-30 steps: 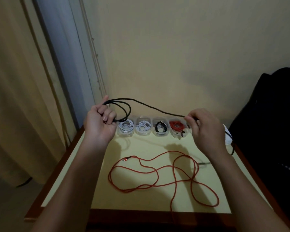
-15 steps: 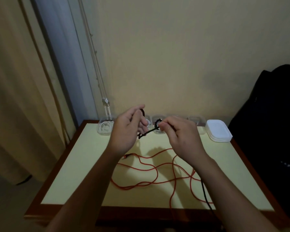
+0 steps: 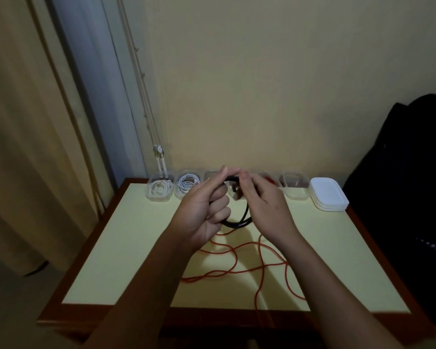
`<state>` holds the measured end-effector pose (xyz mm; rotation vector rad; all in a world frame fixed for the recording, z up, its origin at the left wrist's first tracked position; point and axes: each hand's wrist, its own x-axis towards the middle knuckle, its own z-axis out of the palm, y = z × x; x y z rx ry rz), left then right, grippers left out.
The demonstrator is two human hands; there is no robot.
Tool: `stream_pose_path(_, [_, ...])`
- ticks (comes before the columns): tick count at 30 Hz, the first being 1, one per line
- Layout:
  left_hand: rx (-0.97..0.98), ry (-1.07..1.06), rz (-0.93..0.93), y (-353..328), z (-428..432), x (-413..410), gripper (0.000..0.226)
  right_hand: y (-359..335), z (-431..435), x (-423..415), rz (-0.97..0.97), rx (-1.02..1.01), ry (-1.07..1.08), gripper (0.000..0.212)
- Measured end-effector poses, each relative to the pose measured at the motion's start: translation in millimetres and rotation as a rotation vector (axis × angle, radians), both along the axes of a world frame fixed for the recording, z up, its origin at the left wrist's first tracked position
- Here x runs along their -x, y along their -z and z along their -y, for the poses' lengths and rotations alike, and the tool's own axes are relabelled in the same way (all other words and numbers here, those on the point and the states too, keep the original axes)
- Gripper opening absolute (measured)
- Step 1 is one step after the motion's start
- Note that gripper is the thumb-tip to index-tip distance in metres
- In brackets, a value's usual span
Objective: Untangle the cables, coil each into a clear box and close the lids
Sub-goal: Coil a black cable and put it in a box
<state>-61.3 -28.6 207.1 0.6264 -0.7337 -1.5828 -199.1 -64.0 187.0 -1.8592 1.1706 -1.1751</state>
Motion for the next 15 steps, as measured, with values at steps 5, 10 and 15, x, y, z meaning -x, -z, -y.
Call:
stream_pose_path(5, [-0.044,-0.034,-0.166,2,0,10,0.029,1,-9,-10,0.155,-0.046,-0.032,0.045])
stream_pose_path(10, [-0.017,-0.194,0.063,9,-3,19,0.032,2,-14,-17,0.212,-0.045,0.047,0.039])
stream_pose_path(15, [-0.007,-0.234,0.129,12,-6,21,0.035,2,-12,-17,0.189,-0.016,0.033,0.04])
